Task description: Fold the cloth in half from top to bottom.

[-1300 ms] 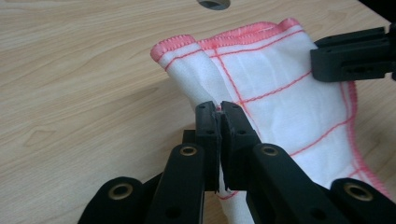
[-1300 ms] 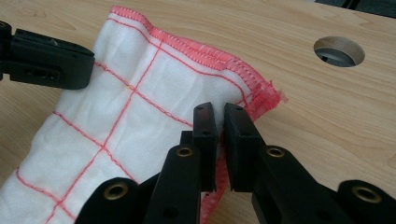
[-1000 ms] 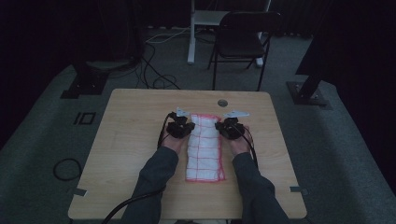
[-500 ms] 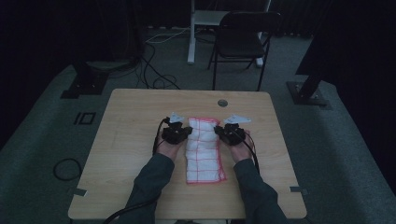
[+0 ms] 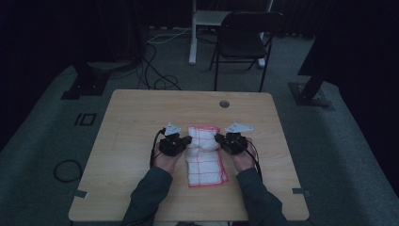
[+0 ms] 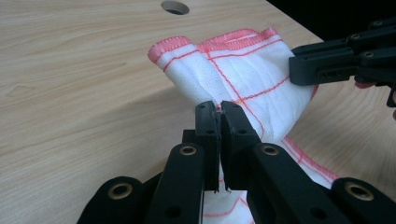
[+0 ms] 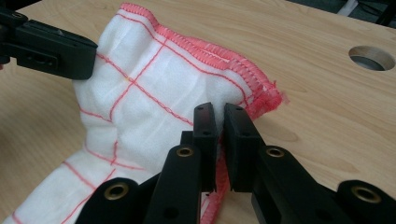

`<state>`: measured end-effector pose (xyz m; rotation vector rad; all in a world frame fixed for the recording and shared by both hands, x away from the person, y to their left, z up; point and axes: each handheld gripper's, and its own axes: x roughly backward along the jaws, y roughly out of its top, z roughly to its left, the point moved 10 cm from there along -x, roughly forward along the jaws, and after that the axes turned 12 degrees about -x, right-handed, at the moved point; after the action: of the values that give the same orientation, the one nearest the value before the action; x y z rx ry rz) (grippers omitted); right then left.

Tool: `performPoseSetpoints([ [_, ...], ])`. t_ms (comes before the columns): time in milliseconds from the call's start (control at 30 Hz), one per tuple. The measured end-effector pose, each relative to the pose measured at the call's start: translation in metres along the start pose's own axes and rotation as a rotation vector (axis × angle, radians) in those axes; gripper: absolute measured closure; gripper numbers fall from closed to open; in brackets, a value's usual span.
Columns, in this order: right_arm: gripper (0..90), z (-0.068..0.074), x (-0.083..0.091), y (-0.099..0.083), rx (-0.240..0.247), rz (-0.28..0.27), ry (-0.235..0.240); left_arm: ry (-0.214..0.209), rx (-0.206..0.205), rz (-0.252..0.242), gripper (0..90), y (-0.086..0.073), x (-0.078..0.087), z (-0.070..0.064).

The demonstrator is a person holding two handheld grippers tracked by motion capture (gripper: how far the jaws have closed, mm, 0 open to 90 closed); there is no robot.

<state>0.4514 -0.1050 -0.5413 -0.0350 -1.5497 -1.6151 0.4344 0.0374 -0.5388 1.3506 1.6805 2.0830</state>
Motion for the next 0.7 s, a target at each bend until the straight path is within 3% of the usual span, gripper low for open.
performPoseSetpoints([
  [400, 84.5, 0.011, 0.013, -0.018, 0.013, 0.021, 0.023, -0.030, 0.018, -0.006, 87.0, -0.015, 0.013, -0.020],
  [700, 84.4, 0.017, 0.018, -0.038, 0.015, 0.042, 0.036, -0.044, 0.033, 0.008, 86.9, -0.031, 0.014, -0.029],
])
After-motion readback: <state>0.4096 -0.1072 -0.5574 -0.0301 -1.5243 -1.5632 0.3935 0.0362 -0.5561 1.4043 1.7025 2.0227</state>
